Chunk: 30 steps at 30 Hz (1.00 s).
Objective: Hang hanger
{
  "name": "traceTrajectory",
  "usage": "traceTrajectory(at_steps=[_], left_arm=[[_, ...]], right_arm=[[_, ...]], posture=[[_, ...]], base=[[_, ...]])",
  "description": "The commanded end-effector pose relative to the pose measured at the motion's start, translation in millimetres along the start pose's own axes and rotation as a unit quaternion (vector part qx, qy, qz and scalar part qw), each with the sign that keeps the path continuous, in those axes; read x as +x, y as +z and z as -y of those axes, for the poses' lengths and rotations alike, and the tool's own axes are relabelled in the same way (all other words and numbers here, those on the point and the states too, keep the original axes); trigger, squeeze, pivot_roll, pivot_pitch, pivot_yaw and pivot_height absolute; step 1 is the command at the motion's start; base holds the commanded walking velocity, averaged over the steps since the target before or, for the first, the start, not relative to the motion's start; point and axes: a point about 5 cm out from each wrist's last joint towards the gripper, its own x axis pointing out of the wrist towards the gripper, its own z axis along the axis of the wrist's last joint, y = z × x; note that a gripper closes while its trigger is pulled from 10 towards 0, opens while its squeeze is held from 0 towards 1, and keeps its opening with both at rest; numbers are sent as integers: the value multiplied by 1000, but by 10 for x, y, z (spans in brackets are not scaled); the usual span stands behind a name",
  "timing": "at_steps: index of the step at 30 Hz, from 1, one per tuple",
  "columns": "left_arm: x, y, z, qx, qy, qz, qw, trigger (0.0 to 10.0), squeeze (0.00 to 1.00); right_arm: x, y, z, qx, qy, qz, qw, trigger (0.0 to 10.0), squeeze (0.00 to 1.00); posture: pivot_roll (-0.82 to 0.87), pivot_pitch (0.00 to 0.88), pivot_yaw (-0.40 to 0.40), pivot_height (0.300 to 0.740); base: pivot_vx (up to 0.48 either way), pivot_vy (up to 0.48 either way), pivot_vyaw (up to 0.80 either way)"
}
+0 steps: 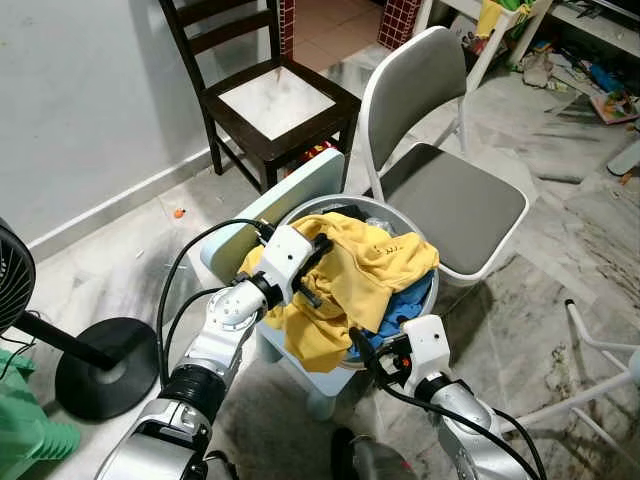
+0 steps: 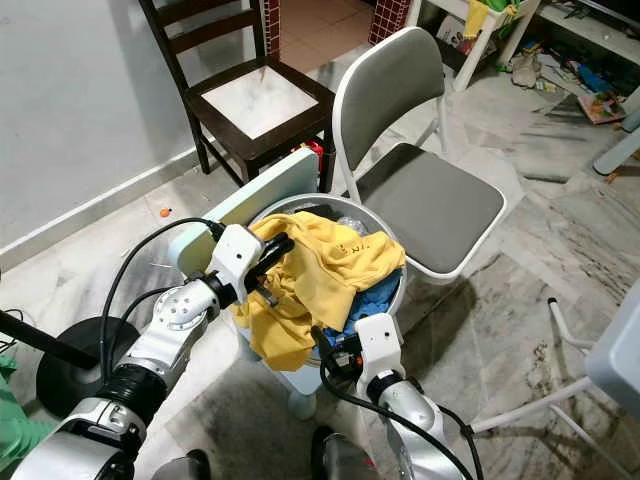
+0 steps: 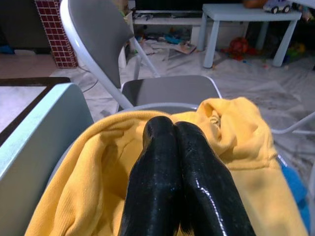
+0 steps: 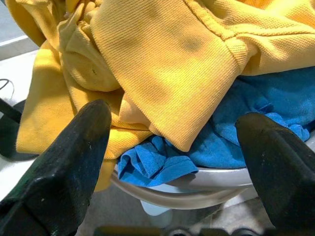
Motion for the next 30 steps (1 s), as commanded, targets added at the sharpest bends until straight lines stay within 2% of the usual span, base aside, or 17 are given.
traceTrajectory(at_steps=[1, 4, 6, 7, 8, 9, 10, 11, 17, 25, 30], left_arm=[[22, 41, -1, -17, -5, 6, 1000, 0, 0], [27, 74, 1, -11, -12, 6, 1000, 0, 0], [14, 80, -19, 33, -7, -1, 999, 0, 0], [-7, 62, -75, 68, 17, -14, 997, 1608, 0], [-24, 51, -114, 90, 33, -22, 995, 1608, 0], [-56, 44, -180, 85, 62, -21, 994, 10000, 0], [-98, 32, -247, 73, 88, -19, 993, 10000, 945], [-181, 8, -338, 73, 116, -20, 990, 10000, 1000], [-357, -136, -394, 85, 137, -41, 986, 10000, 1000], [-361, -275, -331, 83, 133, -65, 986, 10000, 1000], [-341, -234, -419, 111, 149, -63, 981, 10000, 1000]], right_arm=[[-26, -62, 38, 1, -9, -9, 1000, 10000, 149], [-19, -66, 55, -1, -13, -11, 1000, 10000, 149], [-18, -70, 63, -1, -14, -12, 1000, 10000, 149], [-19, -73, 65, -2, -15, -12, 1000, 10000, 145], [-20, -76, 66, -2, -15, -13, 1000, 10000, 145], [-22, -80, 67, -3, -16, -13, 1000, 10000, 145], [-24, -87, 70, -3, -16, -14, 1000, 10000, 145], [-29, -100, 74, -4, -17, -16, 1000, 10000, 141], [-48, -115, 60, -5, -16, -18, 1000, 10000, 145], [-138, -82, 43, -1, -12, -10, 1000, 10000, 145], [-237, -122, 56, -4, -14, -19, 1000, 10000, 141]], posture=[[-114, 182, -53, 740], [-113, 179, -54, 740], [-112, 178, -52, 740], [-112, 178, -52, 740], [-113, 178, -52, 740], [-112, 180, -52, 740], [-112, 180, -52, 740], [-109, 183, -53, 740], [-105, 206, -63, 740], [-127, 244, -85, 740], [-147, 259, -93, 740]], base=[[0, 0, 0], [0, 0, 0], [0, 0, 0], [0, 0, 0], [0, 0, 0], [0, 0, 0], [0, 0, 0], [0, 0, 0], [0, 0, 0], [0, 0, 0], [0, 0, 0]])
